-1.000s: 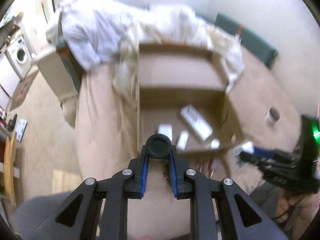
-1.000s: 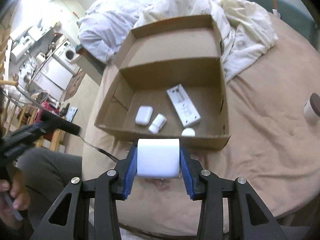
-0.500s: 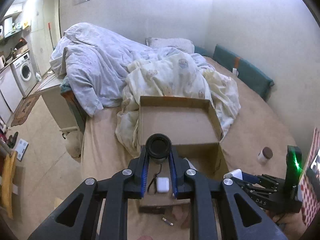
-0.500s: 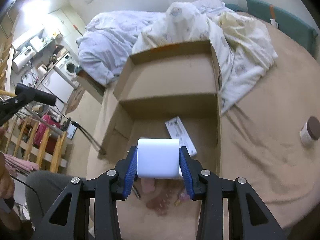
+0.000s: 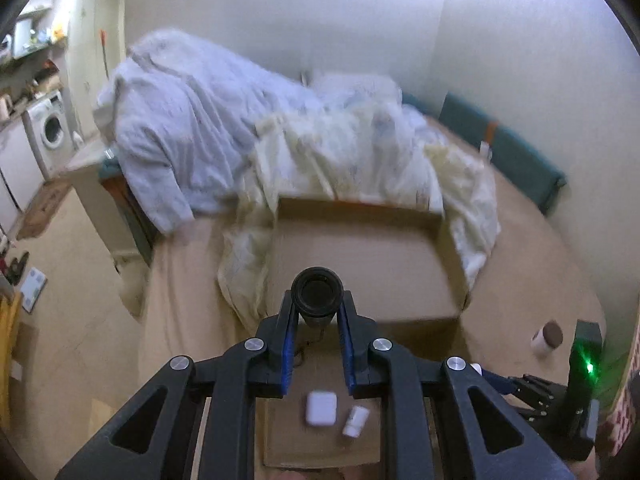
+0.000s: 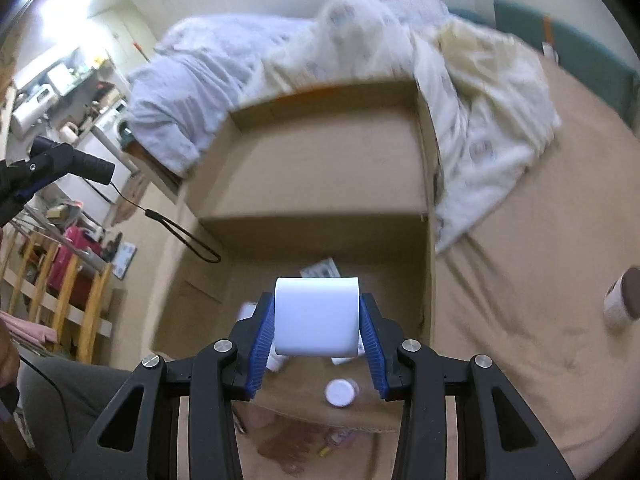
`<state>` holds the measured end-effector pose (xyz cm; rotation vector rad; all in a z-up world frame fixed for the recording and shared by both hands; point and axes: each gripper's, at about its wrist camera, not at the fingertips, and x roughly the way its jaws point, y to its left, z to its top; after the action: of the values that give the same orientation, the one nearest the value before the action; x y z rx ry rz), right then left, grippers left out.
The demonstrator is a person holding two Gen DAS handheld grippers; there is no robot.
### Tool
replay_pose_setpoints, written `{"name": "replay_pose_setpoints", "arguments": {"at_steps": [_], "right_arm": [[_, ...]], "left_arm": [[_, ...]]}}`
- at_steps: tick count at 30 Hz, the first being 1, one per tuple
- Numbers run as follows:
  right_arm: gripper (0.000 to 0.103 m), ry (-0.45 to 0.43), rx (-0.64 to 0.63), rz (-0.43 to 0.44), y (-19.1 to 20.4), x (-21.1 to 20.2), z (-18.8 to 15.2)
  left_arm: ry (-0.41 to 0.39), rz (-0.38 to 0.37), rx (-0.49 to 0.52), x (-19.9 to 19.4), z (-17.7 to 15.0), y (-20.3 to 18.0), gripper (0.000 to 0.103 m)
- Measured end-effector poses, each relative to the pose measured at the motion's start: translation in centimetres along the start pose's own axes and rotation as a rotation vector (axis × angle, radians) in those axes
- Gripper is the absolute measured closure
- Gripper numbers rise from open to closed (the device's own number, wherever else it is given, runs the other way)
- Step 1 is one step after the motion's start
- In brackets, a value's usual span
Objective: Organize rigid objects
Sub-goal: 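Lower the flashlight and charger into the box and open both tools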
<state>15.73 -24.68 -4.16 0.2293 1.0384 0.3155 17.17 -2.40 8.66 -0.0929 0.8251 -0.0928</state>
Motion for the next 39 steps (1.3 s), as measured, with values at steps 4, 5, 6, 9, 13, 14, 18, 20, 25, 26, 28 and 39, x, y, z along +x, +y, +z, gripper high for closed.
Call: {"name": "replay_pose_setpoints", "arguments": {"at_steps": [4, 5, 6, 9, 13, 14, 18, 20, 25, 26, 28, 39], "right_arm": [[0.060, 0.058, 0.018, -0.001, -0.6, 2.2, -0.4], [0.060, 0.067, 0.009, -0.004, -0.6, 2.6, -0.5], [0.060, 0.078, 0.005, -0.004, -0.6, 3.0, -0.5], [0.060, 0.115, 0.008, -0.001, -0.7, 4.2, -0.6], [0.060, 0.158, -0.002, -0.022, -0.4, 5.8, -1.3], [0.060, 0.163, -0.013, -0.034, -0.2, 6.0, -1.4], [0.060, 0.189, -0.043, -0.051, 0.4, 7.0, -1.9], [0.060, 0.202, -0.046, -0.057, 0.4, 7.2, -2.2], [0.060, 0.229, -0.050, -0.083, 0.2, 7.7, -2.5], [0.060, 0.234, -0.048, -0.091, 0.1, 7.8, -2.4], [0.060, 0.236, -0.043, -0.093, 0.0, 8.0, -2.3], [0.059, 0.156, 0.010, -0.070, -0.8, 6.5, -1.1]], "left_arm": [[0.101, -0.021, 0.009, 4.1, -2.6, -0.2, 0.086], [0.123, -0.017, 0.026, 5.1, -3.5, -0.5, 0.086], [0.140, -0.014, 0.040, 5.8, -4.1, -0.7, 0.086], [0.228, -0.022, 0.067, 8.4, -6.3, -1.3, 0.086], [0.283, 0.027, 0.150, 11.0, -8.5, -2.3, 0.086], [0.300, 0.044, 0.167, 11.4, -8.9, -2.6, 0.086], [0.380, 0.049, 0.155, 13.0, -10.2, -2.5, 0.086], [0.408, 0.051, 0.174, 13.5, -10.8, -2.9, 0.086], [0.417, 0.075, 0.223, 14.0, -11.3, -3.3, 0.085], [0.416, 0.080, 0.226, 14.1, -11.4, -3.4, 0.085], [0.413, 0.088, 0.233, 14.3, -11.3, -3.5, 0.086], [0.395, 0.103, 0.258, 14.1, -11.3, -3.7, 0.075]]}}
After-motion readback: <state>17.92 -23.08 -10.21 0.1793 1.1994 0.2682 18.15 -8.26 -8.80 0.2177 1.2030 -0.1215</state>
